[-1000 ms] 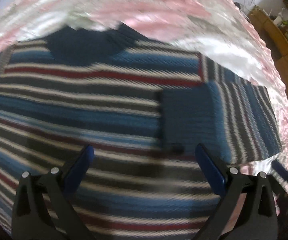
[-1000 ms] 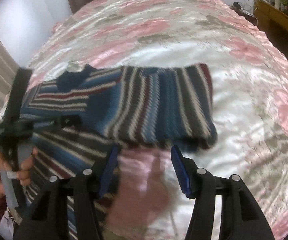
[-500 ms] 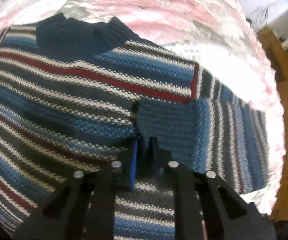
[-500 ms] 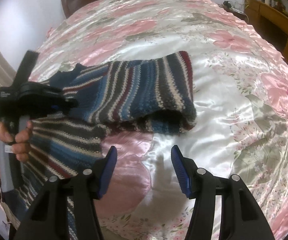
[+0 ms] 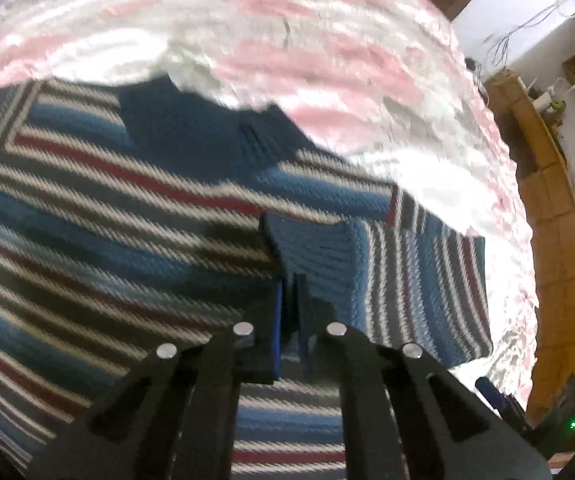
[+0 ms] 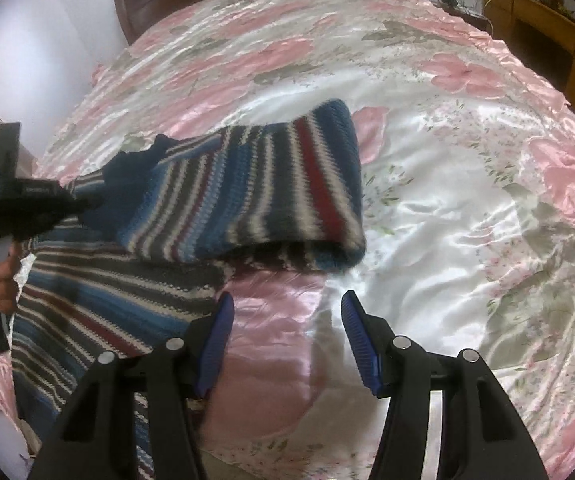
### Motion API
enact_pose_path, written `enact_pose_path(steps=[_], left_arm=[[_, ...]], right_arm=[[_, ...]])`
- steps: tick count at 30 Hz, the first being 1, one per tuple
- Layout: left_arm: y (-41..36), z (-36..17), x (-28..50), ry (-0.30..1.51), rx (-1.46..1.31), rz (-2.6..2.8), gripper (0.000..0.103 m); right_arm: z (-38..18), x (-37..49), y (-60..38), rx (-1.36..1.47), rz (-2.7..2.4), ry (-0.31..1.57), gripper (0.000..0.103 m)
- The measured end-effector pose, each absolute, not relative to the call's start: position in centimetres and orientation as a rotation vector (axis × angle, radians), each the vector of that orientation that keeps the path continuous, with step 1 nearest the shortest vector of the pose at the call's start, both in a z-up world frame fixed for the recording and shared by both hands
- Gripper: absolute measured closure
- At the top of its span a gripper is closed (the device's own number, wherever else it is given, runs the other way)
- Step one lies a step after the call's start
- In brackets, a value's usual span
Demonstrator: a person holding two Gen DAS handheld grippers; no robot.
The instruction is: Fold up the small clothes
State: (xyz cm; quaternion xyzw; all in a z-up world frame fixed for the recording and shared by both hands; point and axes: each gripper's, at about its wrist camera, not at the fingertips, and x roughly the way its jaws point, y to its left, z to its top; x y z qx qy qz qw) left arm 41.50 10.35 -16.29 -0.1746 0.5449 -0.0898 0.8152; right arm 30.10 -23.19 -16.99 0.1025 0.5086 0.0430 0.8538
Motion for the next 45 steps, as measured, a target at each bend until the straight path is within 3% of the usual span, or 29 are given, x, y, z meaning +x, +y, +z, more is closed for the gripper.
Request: enact_pose_path(steps=[6, 13, 16, 17, 18, 20, 22, 23, 24, 25, 31, 36, 40, 45], left_arm=[[16.5, -13.4, 43.4, 1.02, -0.253, -0.053, 0.098], [22.1, -15.6, 45.4, 1.049, -0.158, 0.087, 0.098], [23.4, -16.0, 44.6, 1.041, -0.185, 0.134, 0.087], [23.8, -15.7, 44.3, 1.021, -0.196, 0.145, 0.076], [24.0, -15.5, 43.8, 1.006, -0.198, 0.156, 0.058], [23.8, -14.7, 43.0, 0.97, -0.179, 0.149, 0.05], [23.1, -14.7, 42.5, 0.973, -0.166, 0.086, 0.05], [22.2, -14.8, 42.6, 0.988, -0.148, 0.042, 0.05], [21.5, -15.0, 42.6, 1.0, -0.14, 0.012, 0.05], [20.8, -15.4, 42.8, 1.015, -0.137, -0.016, 0.05], [19.6, -20.1, 43.9, 1.124, -0.074, -0.002, 0.052], [20.9, -23.6, 44.0, 1.183, -0.128, 0.004, 0.054], [20.9, -22.3, 43.2, 1.182, -0.113, -0.013, 0.055], [21.2, -19.1, 41.9, 1.105, -0.187, -0.051, 0.048]], right_arm=[[-16.8, 30.3, -22.7, 0.203, 0.102, 1.064, 0.047], [-17.9, 33.8, -22.3, 0.359, 0.161, 1.106, 0.039], [-19.5, 36.6, -21.5, 0.422, 0.175, 1.16, 0.039], [-19.9, 37.1, -21.3, 0.43, 0.176, 1.17, 0.039], [-20.2, 37.8, -21.2, 0.445, 0.18, 1.18, 0.039], [-20.9, 38.9, -20.9, 0.5, 0.208, 1.195, 0.039], [-21.4, 39.7, -20.6, 0.522, 0.216, 1.215, 0.042], [-21.7, 40.2, -20.4, 0.528, 0.218, 1.233, 0.048], [-21.9, 40.4, -20.1, 0.53, 0.228, 1.241, 0.066], [-22.1, 40.6, -19.7, 0.528, 0.246, 1.25, 0.072], [-21.4, 39.9, -19.7, 0.429, 0.185, 1.238, 0.089], [-22.3, 40.0, -19.4, 0.401, 0.15, 1.271, 0.087], [-21.2, 40.0, -19.1, 0.377, 0.123, 1.26, 0.07], [-16.8, 38.8, -16.4, 0.317, 0.156, 1.147, 0.068]])
